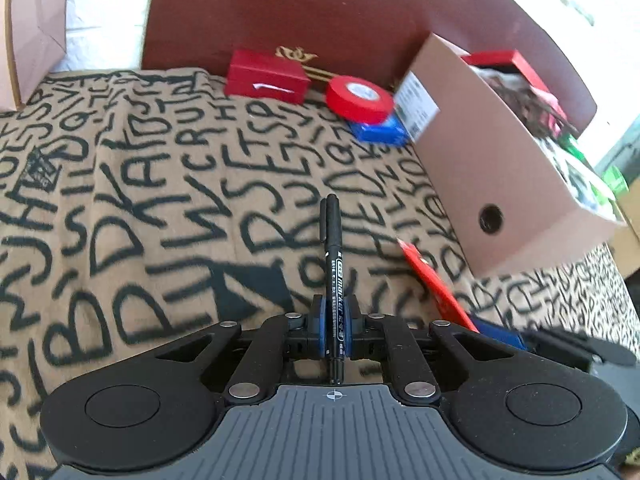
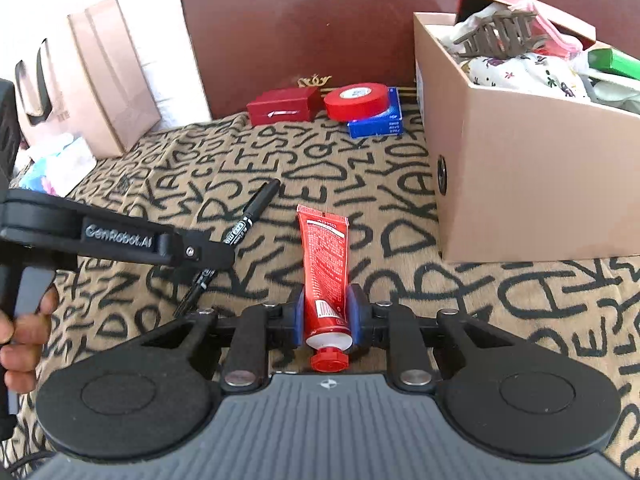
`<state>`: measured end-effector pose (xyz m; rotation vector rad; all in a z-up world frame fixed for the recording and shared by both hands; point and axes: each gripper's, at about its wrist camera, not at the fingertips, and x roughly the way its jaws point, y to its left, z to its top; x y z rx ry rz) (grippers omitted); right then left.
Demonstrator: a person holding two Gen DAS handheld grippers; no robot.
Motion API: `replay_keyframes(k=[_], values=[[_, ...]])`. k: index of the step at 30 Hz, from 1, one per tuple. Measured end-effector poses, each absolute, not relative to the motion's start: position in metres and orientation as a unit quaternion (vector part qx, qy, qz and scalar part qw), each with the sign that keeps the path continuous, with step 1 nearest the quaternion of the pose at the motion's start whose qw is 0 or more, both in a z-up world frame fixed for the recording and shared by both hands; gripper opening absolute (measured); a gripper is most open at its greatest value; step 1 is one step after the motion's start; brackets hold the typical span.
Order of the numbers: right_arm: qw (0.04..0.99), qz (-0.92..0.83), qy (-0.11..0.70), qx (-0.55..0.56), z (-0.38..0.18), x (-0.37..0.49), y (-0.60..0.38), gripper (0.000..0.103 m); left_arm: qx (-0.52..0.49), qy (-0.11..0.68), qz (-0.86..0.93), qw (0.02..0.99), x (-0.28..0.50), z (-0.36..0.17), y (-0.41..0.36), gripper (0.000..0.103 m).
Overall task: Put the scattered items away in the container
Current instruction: 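Carry the black marker and red tube over the cardboard box with both grippers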
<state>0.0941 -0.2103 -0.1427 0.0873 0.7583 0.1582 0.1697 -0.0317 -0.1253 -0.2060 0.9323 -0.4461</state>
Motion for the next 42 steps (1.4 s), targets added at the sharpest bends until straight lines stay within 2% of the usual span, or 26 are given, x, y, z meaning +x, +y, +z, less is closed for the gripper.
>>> replay_keyframes(k=[2, 4, 6, 8, 9, 10, 11, 15, 16, 17, 21, 24, 32, 33, 34, 38, 40, 41, 42], values=[[0.925, 0.075, 0.369, 0.041, -0.142, 0.096, -0.209, 0.025, -0.096, 0.441, -0.207, 0.868, 0.169, -0.127, -0.037, 0.030], [0.925, 0.078, 0.369, 0.039, -0.141, 0.099, -0.208, 0.026, -0.089, 0.438, -0.204, 0.871, 0.171, -0.127, -0.044, 0.035], [0.925, 0.078, 0.370, 0.037, -0.142, 0.102, -0.207, 0.026, -0.075, 0.435, -0.210, 0.872, 0.173, -0.126, -0.053, 0.050], [0.924, 0.076, 0.371, 0.040, -0.144, 0.105, -0.209, 0.026, -0.062, 0.432, -0.213, 0.874, 0.175, -0.126, -0.060, 0.053], [0.925, 0.075, 0.371, 0.042, -0.144, 0.107, -0.210, 0.026, -0.055, 0.430, -0.213, 0.876, 0.175, -0.128, -0.063, 0.048], [0.924, 0.074, 0.371, 0.044, -0.145, 0.109, -0.211, 0.026, -0.046, 0.428, -0.211, 0.877, 0.176, -0.129, -0.066, 0.030], [0.925, 0.074, 0.371, 0.045, -0.145, 0.111, -0.211, 0.025, -0.039, 0.431, -0.211, 0.877, 0.176, -0.129, -0.067, 0.005], [0.924, 0.085, 0.372, 0.040, -0.144, 0.108, -0.212, 0.023, -0.054, 0.438, -0.220, 0.870, 0.173, -0.129, -0.063, 0.005], [0.923, 0.086, 0.373, 0.041, -0.144, 0.108, -0.213, 0.023, -0.057, 0.436, -0.218, 0.871, 0.172, -0.130, -0.063, 0.007], [0.923, 0.086, 0.374, 0.043, -0.144, 0.107, -0.214, 0.023, -0.062, 0.435, -0.216, 0.872, 0.172, -0.131, -0.063, 0.015], [0.920, 0.095, 0.376, 0.054, -0.139, 0.100, -0.215, 0.020, -0.073, 0.440, -0.221, 0.867, 0.168, -0.129, -0.064, 0.005], [0.922, 0.100, 0.367, 0.069, -0.132, 0.089, -0.218, 0.019, -0.110, 0.440, -0.235, 0.860, 0.158, -0.122, -0.060, 0.004], [0.936, 0.104, 0.329, 0.076, -0.102, 0.061, -0.230, 0.015, -0.124, 0.395, -0.262, 0.872, 0.127, -0.077, -0.073, 0.004], [0.938, 0.105, 0.323, 0.075, -0.097, 0.058, -0.232, 0.011, -0.124, 0.388, -0.267, 0.874, 0.124, -0.071, -0.076, 0.004], [0.939, 0.104, 0.318, 0.075, -0.094, 0.054, -0.234, 0.000, -0.124, 0.381, -0.271, 0.875, 0.121, -0.065, -0.078, 0.004], [0.938, 0.093, 0.327, 0.060, -0.093, 0.050, -0.241, 0.000, -0.114, 0.365, -0.278, 0.881, 0.111, -0.051, -0.086, 0.004], [0.935, 0.092, 0.338, 0.057, -0.099, 0.046, -0.244, 0.005, -0.108, 0.366, -0.273, 0.883, 0.108, -0.053, -0.088, 0.004], [0.934, 0.093, 0.341, 0.051, -0.101, 0.044, -0.244, 0.007, -0.109, 0.369, -0.270, 0.883, 0.107, -0.056, -0.088, 0.004], [0.932, 0.097, 0.346, 0.048, -0.104, 0.042, -0.243, 0.020, -0.113, 0.375, -0.267, 0.881, 0.107, -0.060, -0.088, 0.004]])
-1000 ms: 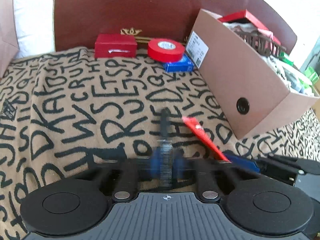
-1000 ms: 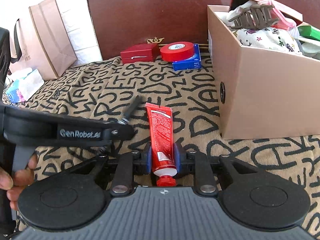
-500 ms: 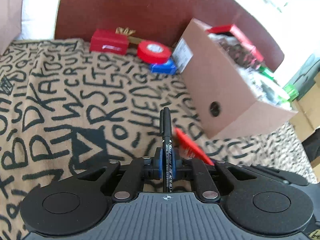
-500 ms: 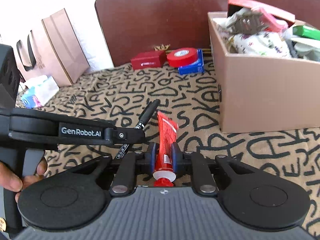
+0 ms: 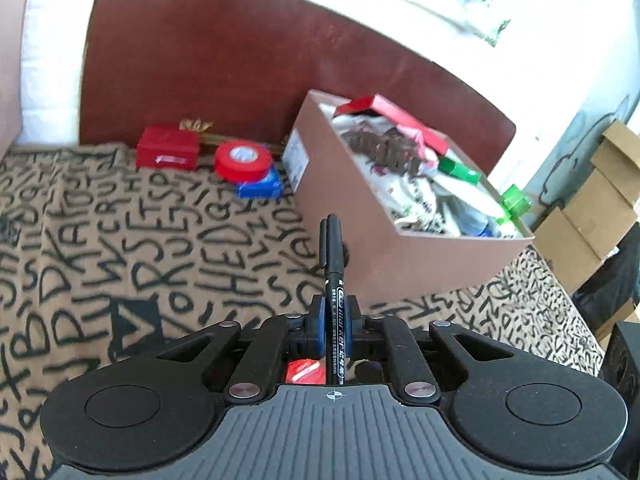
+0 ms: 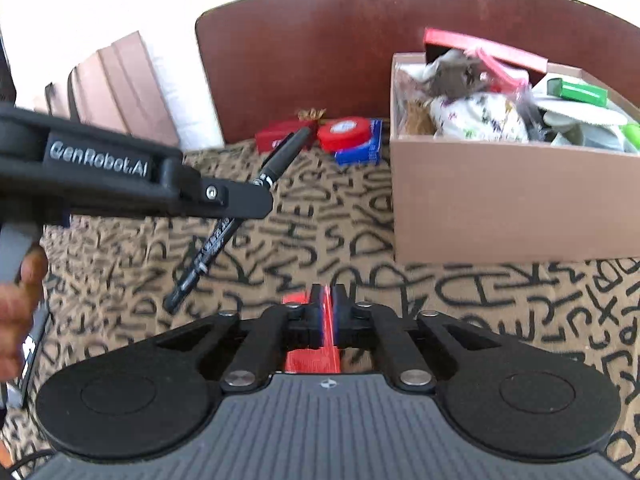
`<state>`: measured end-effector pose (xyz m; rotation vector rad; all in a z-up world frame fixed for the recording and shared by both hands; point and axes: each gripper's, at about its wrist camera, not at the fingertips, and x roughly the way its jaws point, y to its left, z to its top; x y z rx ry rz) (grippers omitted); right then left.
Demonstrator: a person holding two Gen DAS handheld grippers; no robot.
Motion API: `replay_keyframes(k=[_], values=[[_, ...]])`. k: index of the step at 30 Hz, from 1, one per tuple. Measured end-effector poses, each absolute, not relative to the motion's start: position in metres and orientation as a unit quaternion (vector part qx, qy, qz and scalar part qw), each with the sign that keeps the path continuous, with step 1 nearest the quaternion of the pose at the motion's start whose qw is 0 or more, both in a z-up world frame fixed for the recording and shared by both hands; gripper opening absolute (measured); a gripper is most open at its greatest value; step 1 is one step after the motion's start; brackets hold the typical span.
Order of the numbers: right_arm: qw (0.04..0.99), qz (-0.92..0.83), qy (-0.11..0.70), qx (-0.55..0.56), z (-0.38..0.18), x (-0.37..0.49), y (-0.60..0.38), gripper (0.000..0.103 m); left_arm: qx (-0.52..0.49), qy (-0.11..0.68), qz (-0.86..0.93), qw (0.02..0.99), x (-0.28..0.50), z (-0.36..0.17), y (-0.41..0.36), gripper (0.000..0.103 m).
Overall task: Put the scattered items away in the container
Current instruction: 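Carry the black marker and red tube over the cardboard box with both grippers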
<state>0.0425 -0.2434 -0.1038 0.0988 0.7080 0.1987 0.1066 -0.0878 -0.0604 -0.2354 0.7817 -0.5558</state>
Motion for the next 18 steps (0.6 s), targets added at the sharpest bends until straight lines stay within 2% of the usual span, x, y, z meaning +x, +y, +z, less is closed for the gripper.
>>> replay_keyframes(k=[2, 5, 9, 18], values=[[0.929, 0.106, 0.351, 0.048, -0.109, 0.040, -0.241, 0.035, -0.119, 0.388, -0.260, 0.876, 0.107, -0.070, -0.086, 0.004], [0.922, 0.113, 0.368, 0.037, -0.117, 0.045, -0.233, 0.038, -0.123, 0.398, -0.254, 0.873, 0.106, -0.079, -0.082, 0.004], [0.908, 0.114, 0.402, 0.032, -0.136, 0.052, -0.230, 0.039, -0.130, 0.398, -0.251, 0.873, 0.106, -0.085, -0.075, 0.005], [0.919, 0.107, 0.374, 0.068, -0.123, 0.046, -0.241, 0.035, -0.131, 0.388, -0.259, 0.874, 0.102, -0.077, -0.077, 0.005]])
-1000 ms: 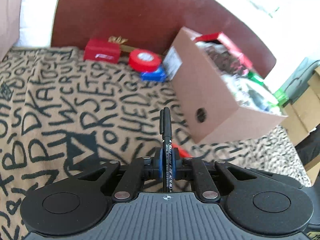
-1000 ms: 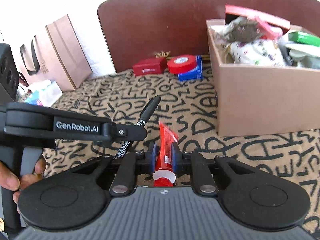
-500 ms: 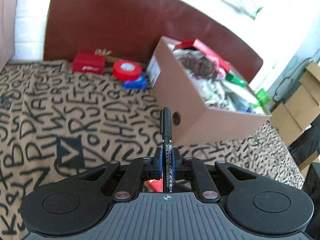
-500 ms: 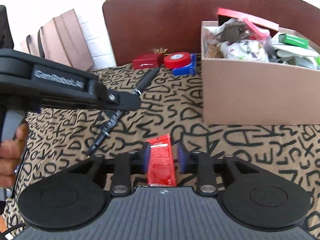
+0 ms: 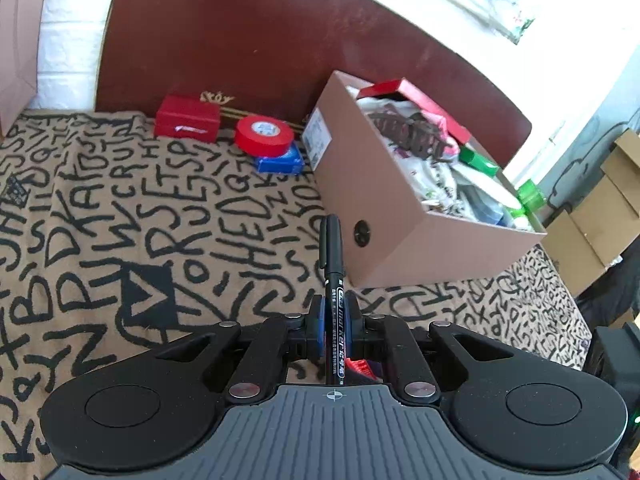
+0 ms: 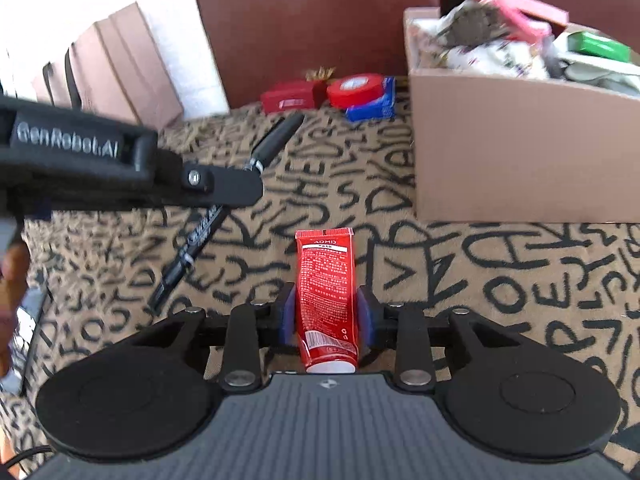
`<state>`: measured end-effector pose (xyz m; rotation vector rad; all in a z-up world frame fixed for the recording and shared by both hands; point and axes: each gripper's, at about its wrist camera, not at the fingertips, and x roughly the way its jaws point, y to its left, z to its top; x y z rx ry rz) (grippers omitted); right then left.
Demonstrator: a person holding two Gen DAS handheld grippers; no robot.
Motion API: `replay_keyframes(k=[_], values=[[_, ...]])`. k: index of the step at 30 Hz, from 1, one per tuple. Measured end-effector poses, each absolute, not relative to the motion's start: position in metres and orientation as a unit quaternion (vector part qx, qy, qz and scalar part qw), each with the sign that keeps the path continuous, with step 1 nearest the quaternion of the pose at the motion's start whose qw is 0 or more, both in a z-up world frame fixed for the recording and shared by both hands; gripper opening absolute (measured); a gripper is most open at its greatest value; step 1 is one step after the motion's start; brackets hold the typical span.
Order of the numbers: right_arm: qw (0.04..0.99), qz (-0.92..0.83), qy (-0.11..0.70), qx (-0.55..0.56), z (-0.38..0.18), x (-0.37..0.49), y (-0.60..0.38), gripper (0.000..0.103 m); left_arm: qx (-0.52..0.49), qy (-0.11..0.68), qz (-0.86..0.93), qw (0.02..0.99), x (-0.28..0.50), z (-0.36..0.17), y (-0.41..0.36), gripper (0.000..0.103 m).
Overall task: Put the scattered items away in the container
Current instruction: 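Carry the black marker and red tube over the cardboard box with both grippers, then open both grippers to drop the marker and red tube into the box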
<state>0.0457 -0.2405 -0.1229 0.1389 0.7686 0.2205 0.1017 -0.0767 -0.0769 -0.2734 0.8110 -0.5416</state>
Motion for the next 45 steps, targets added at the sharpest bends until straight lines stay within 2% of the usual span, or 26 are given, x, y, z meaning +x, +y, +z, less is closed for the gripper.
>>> replay_keyframes(k=[13, 19, 27, 38, 40, 41, 42, 43, 44, 45], values=[[0.960, 0.080, 0.252, 0.092, -0.041, 0.014, -0.291, 0.035, -0.128, 0.313, -0.324, 0.884, 0.101, -0.007, -0.127, 0.005], [0.972, 0.038, 0.209, 0.103, -0.014, 0.027, -0.328, 0.035, -0.142, 0.307, -0.339, 0.878, 0.127, 0.011, -0.159, 0.005], [0.975, -0.012, 0.181, 0.131, -0.011, 0.075, -0.375, 0.036, -0.141, 0.315, -0.324, 0.881, 0.174, 0.007, -0.199, 0.005], [0.971, -0.037, 0.198, 0.125, -0.039, 0.139, -0.391, 0.037, -0.127, 0.337, -0.301, 0.883, 0.220, -0.023, -0.217, 0.006], [0.972, -0.038, 0.202, 0.114, -0.045, 0.144, -0.390, 0.043, -0.117, 0.331, -0.306, 0.885, 0.221, -0.026, -0.220, 0.029], [0.973, -0.042, 0.202, 0.108, -0.048, 0.144, -0.388, 0.062, -0.110, 0.326, -0.304, 0.889, 0.219, -0.027, -0.220, 0.040], [0.974, -0.049, 0.198, 0.101, -0.050, 0.143, -0.386, 0.067, -0.103, 0.321, -0.299, 0.893, 0.216, -0.028, -0.220, 0.058], [0.975, -0.064, 0.192, 0.092, -0.052, 0.140, -0.385, 0.068, -0.097, 0.316, -0.294, 0.897, 0.214, -0.029, -0.220, 0.067], [0.975, -0.068, 0.192, 0.084, -0.053, 0.138, -0.384, 0.073, -0.094, 0.312, -0.291, 0.899, 0.212, -0.030, -0.218, 0.084], [0.976, -0.064, 0.192, 0.083, -0.055, 0.136, -0.385, 0.077, -0.095, 0.310, -0.289, 0.901, 0.210, -0.031, -0.217, 0.091]])
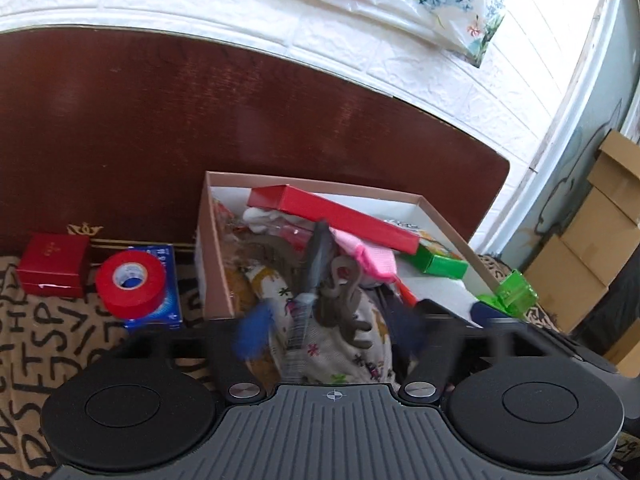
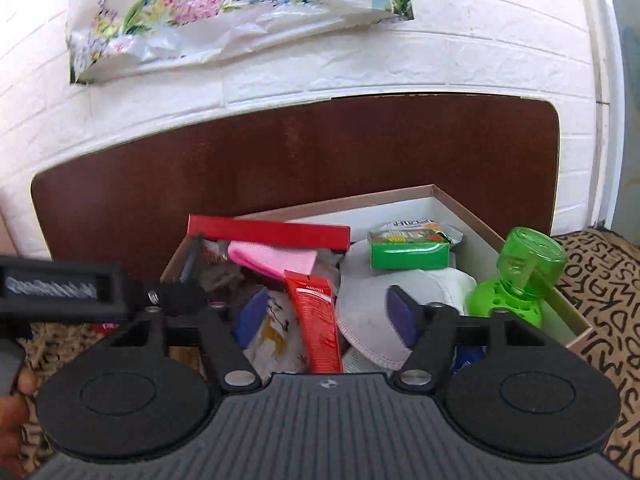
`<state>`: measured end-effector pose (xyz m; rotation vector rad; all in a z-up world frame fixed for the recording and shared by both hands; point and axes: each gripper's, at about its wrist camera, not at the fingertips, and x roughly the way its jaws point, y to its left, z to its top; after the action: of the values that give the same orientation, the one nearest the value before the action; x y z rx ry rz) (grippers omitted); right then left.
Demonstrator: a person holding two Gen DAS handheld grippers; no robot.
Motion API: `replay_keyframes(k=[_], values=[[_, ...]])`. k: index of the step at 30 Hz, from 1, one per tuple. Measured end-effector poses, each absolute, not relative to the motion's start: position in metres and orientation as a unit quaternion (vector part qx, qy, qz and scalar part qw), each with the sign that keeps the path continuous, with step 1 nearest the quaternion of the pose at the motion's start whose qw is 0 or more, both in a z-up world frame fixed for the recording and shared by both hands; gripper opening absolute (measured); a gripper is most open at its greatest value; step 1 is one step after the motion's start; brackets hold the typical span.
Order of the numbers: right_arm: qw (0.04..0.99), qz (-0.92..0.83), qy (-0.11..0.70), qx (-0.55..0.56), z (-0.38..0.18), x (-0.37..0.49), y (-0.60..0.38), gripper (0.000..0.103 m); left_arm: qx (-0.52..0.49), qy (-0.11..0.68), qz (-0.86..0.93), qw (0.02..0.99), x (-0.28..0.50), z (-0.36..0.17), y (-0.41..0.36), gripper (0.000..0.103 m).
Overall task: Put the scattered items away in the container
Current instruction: 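Open both grippers to drop the marker and red tube into the box, then move both grippers toward the red jewelry box and red tape roll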
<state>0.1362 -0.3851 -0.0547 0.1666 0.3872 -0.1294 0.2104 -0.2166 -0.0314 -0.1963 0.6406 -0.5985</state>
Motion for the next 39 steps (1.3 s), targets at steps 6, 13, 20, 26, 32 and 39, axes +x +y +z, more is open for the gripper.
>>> replay_keyframes(k=[6, 13, 20, 26, 32, 39], values=[[0.977, -0.078, 0.182, 0.079, -0.057, 0.120, -0.384, 0.096, -0.109, 0.316, -0.276, 0.901, 0.198, -0.038, -0.204, 0.099], [0.977, -0.083, 0.184, 0.074, -0.054, 0.109, -0.379, 0.101, -0.133, 0.318, -0.274, 0.898, 0.181, -0.043, -0.189, 0.103], [0.976, -0.078, 0.191, 0.066, -0.049, 0.101, -0.367, 0.103, -0.149, 0.331, -0.276, 0.890, 0.168, -0.044, -0.172, 0.103], [0.978, -0.065, 0.191, 0.059, -0.043, 0.090, -0.349, 0.103, -0.187, 0.339, -0.266, 0.883, 0.158, -0.046, -0.139, 0.103], [0.979, -0.055, 0.190, 0.052, -0.036, 0.079, -0.327, 0.103, -0.201, 0.333, -0.257, 0.885, 0.144, -0.040, -0.110, 0.103], [0.982, -0.025, 0.183, 0.027, -0.028, 0.067, -0.288, 0.103, -0.211, 0.320, -0.240, 0.892, 0.131, -0.034, -0.068, 0.103]])
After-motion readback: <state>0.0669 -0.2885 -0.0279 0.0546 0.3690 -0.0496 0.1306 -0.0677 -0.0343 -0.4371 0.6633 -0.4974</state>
